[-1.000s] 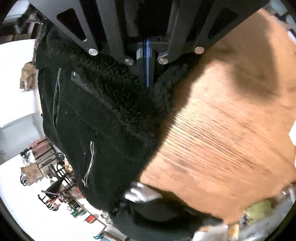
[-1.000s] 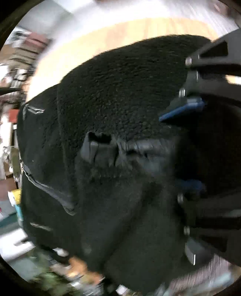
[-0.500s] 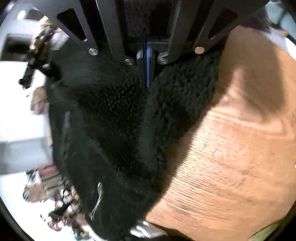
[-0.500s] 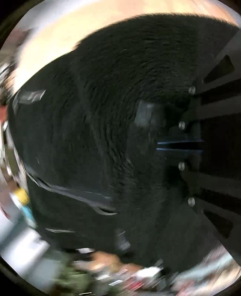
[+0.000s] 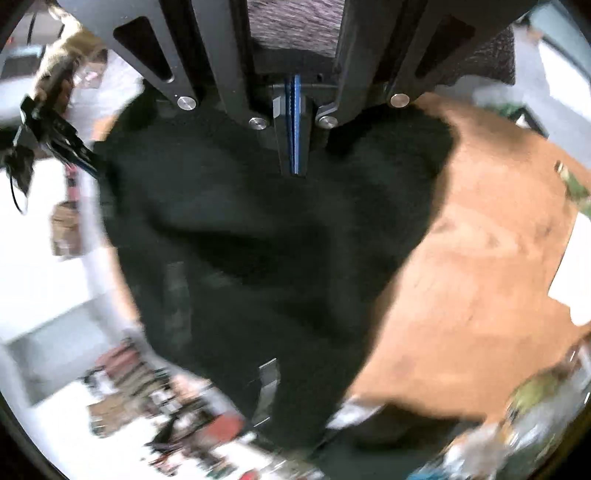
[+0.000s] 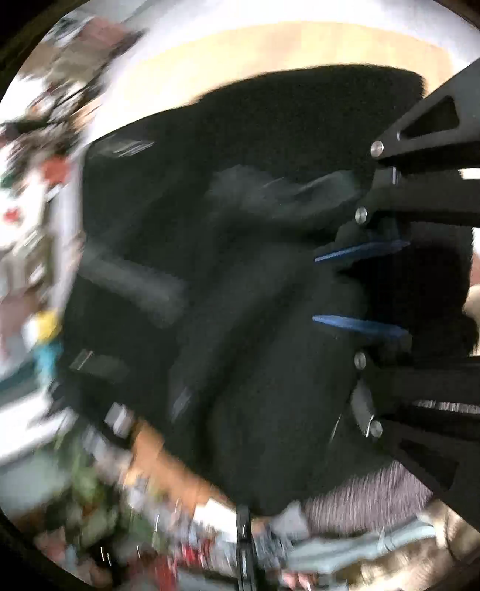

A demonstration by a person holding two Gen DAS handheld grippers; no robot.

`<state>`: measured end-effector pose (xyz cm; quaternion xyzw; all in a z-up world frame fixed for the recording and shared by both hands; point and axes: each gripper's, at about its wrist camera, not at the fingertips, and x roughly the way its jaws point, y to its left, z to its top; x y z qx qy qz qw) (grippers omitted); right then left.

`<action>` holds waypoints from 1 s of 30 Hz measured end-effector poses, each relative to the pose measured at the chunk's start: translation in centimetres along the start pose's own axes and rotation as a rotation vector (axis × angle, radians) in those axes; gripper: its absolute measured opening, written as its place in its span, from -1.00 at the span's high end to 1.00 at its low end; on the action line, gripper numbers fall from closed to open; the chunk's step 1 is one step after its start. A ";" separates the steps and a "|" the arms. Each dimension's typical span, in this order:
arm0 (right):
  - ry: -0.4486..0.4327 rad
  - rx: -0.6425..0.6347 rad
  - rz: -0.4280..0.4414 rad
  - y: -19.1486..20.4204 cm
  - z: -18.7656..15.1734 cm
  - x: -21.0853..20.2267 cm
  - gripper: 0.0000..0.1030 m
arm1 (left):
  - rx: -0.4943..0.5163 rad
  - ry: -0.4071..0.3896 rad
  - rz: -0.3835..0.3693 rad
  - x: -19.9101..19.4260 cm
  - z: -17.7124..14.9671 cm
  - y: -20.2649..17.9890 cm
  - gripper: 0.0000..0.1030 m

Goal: Fold clothes

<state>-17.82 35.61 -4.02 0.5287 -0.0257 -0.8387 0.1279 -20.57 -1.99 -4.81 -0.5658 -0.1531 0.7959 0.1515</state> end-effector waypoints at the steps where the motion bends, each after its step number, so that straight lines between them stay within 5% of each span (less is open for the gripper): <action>1: -0.039 -0.035 0.035 1.0 0.9 -1.2 0.20 | 0.008 -0.008 0.017 -0.1 -0.4 -0.6 0.95; 3: -0.067 -0.116 0.109 3.3 3.6 -0.7 0.18 | 0.017 -0.013 0.058 0.5 -1.4 -1.5 0.95; 7: -0.014 -0.241 0.110 8.5 9.0 5.9 0.03 | -0.015 0.022 0.065 3.6 -2.4 -3.5 0.95; 10: 0.091 -0.310 0.149 12.4 13.4 13.3 -0.25 | -0.010 0.059 0.040 5.3 -2.5 -4.9 0.93; 13: 0.188 -0.339 0.167 14.3 16.1 18.6 -0.32 | -0.009 0.070 0.120 6.1 -2.6 -5.1 0.90; 15: 0.235 -0.356 0.155 15.5 16.9 21.6 -0.37 | -0.026 0.086 0.108 6.7 -2.7 -4.6 0.90; 19: 0.296 -0.385 0.100 17.5 17.5 26.8 0.55 | 0.006 0.144 0.107 8.7 -4.8 -3.4 0.90; 20: 0.275 -0.366 0.084 17.2 18.0 27.1 0.63 | -0.008 0.144 0.089 8.8 -5.1 -3.0 0.90; 21: 0.232 -0.321 0.070 16.5 19.0 27.3 0.95 | -0.027 0.142 0.068 8.9 -5.3 -2.6 0.90; 23: 0.156 -0.237 0.046 15.1 20.8 27.7 0.95 | -0.066 0.142 0.029 8.9 -5.4 -1.8 0.90; 26: 0.143 -0.229 0.101 14.4 20.2 25.8 0.72 | -0.069 0.149 0.003 8.0 -5.0 -1.6 0.90; 28: 0.120 -0.271 0.159 14.4 18.2 22.8 0.36 | -0.056 0.102 -0.023 5.8 -4.4 -2.1 0.90; 30: 0.096 -0.314 0.216 14.5 16.2 19.9 0.35 | -0.038 -0.004 -0.040 2.9 -3.7 -2.6 0.90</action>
